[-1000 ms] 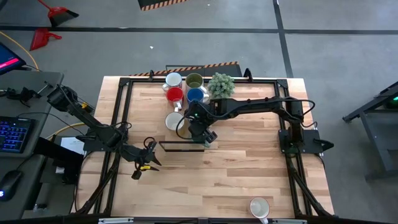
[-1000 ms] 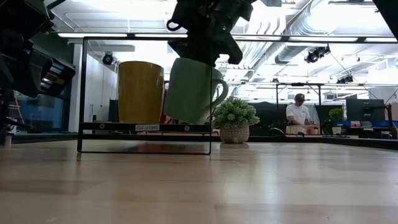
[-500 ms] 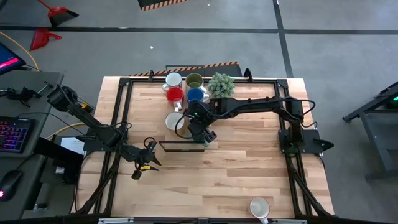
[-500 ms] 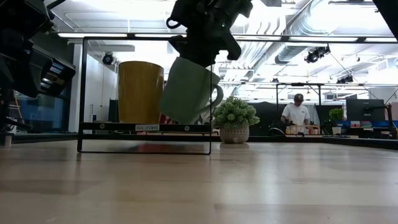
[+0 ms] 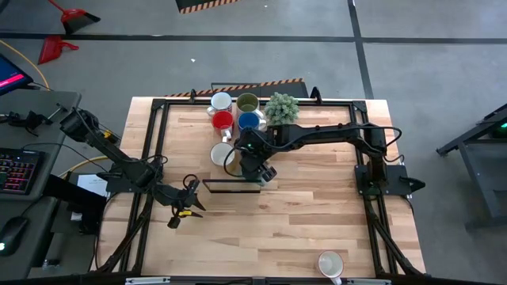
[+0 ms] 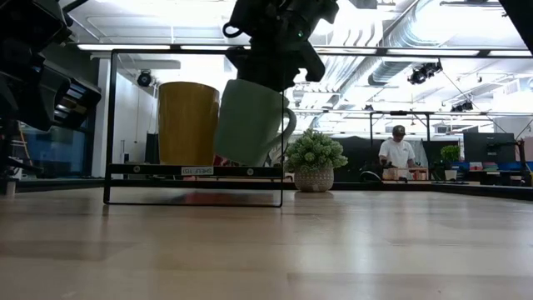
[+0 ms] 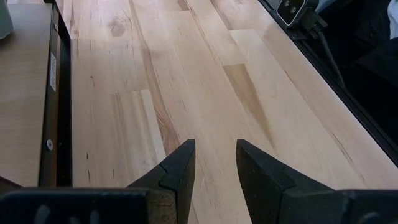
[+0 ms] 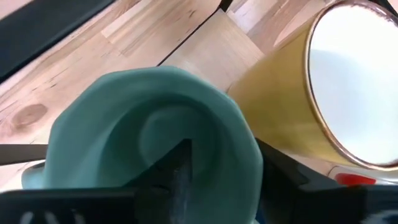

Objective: Place coffee mugs
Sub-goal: Put the green mug on the shelf

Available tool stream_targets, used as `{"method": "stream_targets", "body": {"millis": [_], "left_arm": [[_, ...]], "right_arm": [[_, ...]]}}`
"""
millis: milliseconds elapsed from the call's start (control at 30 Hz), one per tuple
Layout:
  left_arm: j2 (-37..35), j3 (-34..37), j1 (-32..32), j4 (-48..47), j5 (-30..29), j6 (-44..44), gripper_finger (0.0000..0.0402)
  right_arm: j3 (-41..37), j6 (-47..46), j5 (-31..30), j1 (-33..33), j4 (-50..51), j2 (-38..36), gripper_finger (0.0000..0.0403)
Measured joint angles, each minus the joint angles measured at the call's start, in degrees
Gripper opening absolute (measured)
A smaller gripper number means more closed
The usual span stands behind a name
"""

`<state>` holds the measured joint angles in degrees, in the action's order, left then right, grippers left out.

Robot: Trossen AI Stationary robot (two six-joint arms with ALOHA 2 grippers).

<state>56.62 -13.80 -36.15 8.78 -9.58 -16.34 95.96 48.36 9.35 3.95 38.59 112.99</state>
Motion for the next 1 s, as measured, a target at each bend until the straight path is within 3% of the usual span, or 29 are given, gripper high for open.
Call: {"method": "stream_targets", "body": {"millis": [1000], "left_arm": [[0.0,0.0,0.0,-0.7,0.0,-0.1,0.0106]], "right_arm": [[0.0,0.1,-8.2,-2.9,-3.1,-2.8,0.0144]]}}
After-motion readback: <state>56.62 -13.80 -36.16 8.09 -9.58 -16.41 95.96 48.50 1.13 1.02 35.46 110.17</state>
